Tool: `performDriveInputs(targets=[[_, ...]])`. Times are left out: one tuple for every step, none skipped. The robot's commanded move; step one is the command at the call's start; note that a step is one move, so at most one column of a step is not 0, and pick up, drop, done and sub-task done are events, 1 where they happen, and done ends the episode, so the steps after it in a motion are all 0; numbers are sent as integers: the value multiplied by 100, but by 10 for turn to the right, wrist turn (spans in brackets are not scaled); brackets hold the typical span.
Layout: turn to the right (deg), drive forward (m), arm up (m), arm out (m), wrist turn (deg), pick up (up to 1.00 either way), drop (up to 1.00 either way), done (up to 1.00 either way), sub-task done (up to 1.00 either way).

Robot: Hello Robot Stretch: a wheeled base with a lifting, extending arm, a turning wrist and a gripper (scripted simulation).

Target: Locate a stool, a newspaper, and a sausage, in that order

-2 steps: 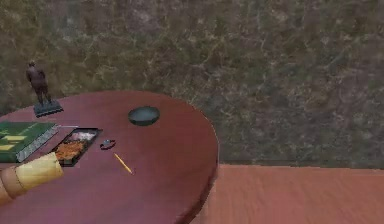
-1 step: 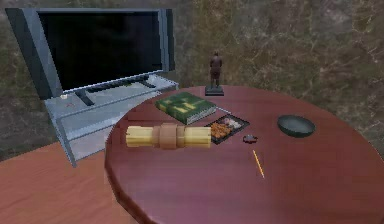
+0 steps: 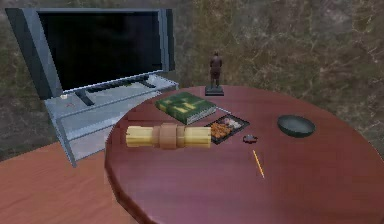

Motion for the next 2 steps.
performDriveInputs(targets=[[-450,0,0,0,0,0,0,0,0],[-450,0,0,0,0,0,0,0,0]])
